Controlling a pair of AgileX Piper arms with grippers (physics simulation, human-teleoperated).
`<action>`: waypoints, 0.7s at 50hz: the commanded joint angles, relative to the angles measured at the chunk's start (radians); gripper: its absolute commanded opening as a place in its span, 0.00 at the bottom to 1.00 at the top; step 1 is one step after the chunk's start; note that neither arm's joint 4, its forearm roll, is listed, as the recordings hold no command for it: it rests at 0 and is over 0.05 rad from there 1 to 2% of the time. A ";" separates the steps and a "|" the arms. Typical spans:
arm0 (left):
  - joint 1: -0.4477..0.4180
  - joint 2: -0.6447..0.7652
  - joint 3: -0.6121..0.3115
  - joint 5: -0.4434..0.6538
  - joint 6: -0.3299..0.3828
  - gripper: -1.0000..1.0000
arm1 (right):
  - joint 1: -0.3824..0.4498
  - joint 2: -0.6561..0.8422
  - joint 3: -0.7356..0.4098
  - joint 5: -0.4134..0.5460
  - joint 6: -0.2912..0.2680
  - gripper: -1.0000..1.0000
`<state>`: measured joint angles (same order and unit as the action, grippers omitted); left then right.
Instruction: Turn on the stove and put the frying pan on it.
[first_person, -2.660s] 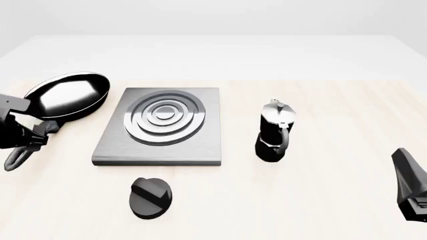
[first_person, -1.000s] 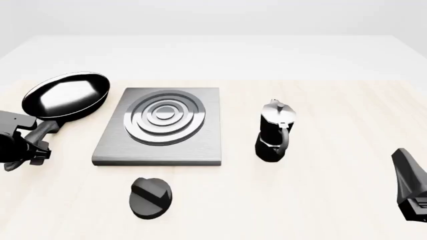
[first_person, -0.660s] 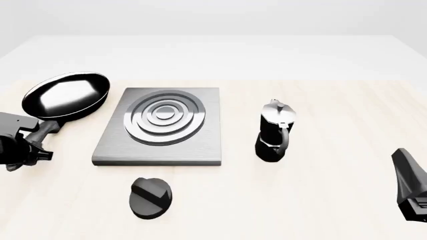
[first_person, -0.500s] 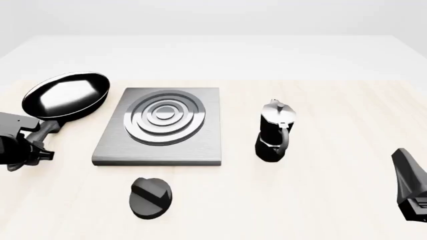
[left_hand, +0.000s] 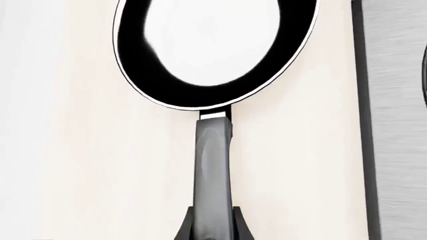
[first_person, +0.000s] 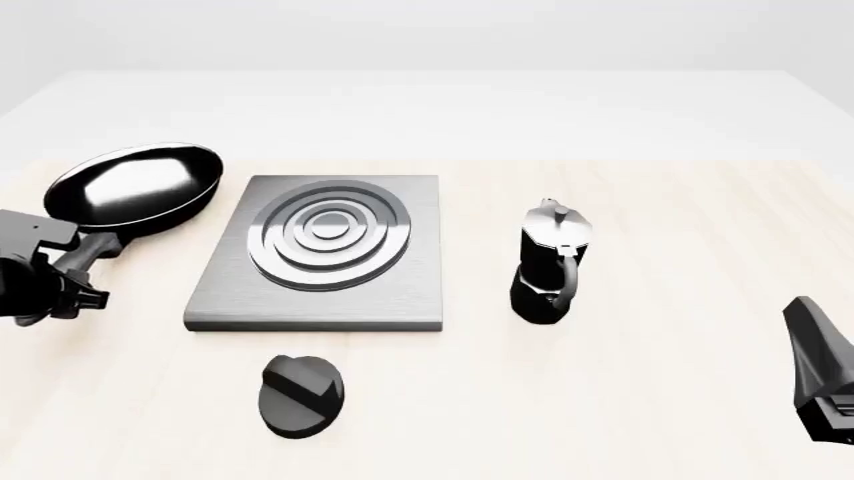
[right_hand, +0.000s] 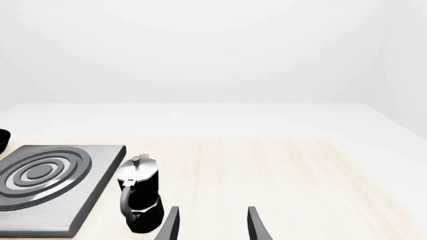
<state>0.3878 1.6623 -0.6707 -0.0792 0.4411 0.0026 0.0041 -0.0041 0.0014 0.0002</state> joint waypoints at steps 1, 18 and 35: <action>-0.005 -0.073 -0.033 0.039 0.021 0.00 | 0.000 0.000 0.000 0.000 0.000 1.00; 0.003 -0.141 -0.053 0.064 0.055 0.00 | 0.000 0.000 0.000 0.000 0.000 1.00; -0.068 -0.281 -0.044 0.137 0.026 0.00 | 0.000 0.000 0.000 0.000 0.000 1.00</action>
<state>0.3547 1.4663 -0.6986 0.0331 0.4659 0.0026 0.0041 -0.0041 0.0014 0.0002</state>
